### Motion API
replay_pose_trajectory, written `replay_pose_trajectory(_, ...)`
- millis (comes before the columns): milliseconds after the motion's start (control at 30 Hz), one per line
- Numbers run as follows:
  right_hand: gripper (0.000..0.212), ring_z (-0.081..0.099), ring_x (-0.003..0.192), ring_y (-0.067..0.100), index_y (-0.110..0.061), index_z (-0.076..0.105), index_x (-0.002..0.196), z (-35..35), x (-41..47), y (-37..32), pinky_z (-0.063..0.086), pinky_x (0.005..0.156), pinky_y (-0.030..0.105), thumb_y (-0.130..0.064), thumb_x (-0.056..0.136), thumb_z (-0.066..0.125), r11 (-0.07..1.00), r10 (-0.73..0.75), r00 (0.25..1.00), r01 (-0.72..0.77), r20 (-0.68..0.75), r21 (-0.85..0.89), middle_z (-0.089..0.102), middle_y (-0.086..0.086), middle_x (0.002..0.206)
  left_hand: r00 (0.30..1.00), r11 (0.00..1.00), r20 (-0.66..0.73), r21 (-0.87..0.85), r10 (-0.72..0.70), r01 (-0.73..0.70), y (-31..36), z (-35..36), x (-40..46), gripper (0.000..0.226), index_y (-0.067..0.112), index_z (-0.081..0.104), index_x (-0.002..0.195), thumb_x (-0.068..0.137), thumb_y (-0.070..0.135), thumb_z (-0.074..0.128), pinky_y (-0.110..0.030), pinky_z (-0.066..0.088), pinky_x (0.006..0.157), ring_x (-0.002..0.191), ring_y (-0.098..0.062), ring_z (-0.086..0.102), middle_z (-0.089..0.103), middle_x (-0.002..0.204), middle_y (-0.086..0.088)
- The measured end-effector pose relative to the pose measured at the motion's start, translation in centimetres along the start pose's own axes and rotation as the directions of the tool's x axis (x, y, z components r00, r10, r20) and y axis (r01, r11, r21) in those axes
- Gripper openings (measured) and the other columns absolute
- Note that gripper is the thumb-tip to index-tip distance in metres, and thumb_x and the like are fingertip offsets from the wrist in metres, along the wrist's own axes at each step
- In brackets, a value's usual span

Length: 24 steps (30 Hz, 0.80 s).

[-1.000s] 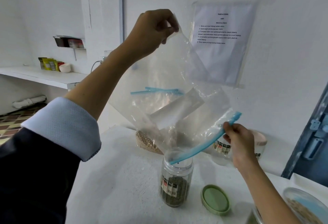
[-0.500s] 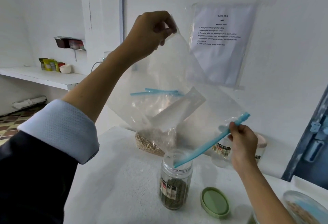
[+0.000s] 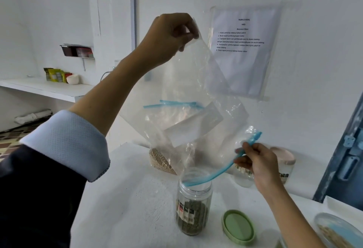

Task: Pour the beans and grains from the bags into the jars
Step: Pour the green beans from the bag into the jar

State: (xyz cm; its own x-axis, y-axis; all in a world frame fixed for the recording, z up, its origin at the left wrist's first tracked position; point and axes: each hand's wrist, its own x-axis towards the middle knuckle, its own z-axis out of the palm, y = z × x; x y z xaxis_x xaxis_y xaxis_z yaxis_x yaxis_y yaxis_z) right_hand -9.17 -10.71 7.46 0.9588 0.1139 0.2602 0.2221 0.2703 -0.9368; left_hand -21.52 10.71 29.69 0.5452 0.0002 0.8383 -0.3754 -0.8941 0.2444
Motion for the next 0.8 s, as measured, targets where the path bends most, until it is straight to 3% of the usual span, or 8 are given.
replay_pose_trajectory(567, 0.016, 0.058, 0.042, 0.007, -0.005, 0.055, 0.083, -0.7, 0.1, 0.7, 0.052, 0.047, 0.019, -0.01, 0.098, 0.051, 0.998, -0.044, 0.996, 0.047, -0.077, 0.033, 0.066, -0.003, 0.055, 0.999, 0.999, 0.023, -0.007, 0.042, -0.042, 1.2, 0.5, 0.7, 0.012, 0.002, 0.066, 0.093, 0.09, 0.001, 0.054, -0.009, 0.04, 0.057, 0.048, 0.0, 0.05, 0.056, 0.062, 0.003)
replay_pose_trajectory(700, 0.016, 0.057, 0.042, 0.007, -0.005, 0.057, 0.084, -0.6, -0.1, 0.6, 0.052, 0.046, 0.02, -0.009, 0.097, 0.051, 1.0, -0.018, 0.999, 0.018, -0.041, 0.019, 0.065, -0.001, 0.056, 0.998, 0.999, 0.031, -0.001, 0.048, -0.048, 1.2, 0.7, 0.8, 0.012, 0.003, 0.066, 0.093, 0.09, 0.0, 0.054, -0.006, 0.038, 0.057, 0.049, 0.002, 0.051, 0.057, 0.063, 0.004)
replay_pose_trajectory(800, 0.015, 0.056, 0.041, 0.006, -0.004, 0.057, 0.086, -0.4, -0.1, 0.4, 0.051, 0.045, 0.019, -0.011, 0.098, 0.051, 0.999, -0.041, 0.998, 0.042, -0.057, 0.007, 0.065, -0.003, 0.055, 0.999, 0.999, 0.021, 0.005, 0.048, -0.048, 1.1, 0.8, 0.9, 0.012, 0.005, 0.065, 0.092, 0.09, 0.001, 0.054, -0.008, 0.04, 0.058, 0.05, 0.0, 0.051, 0.06, 0.064, -0.003)
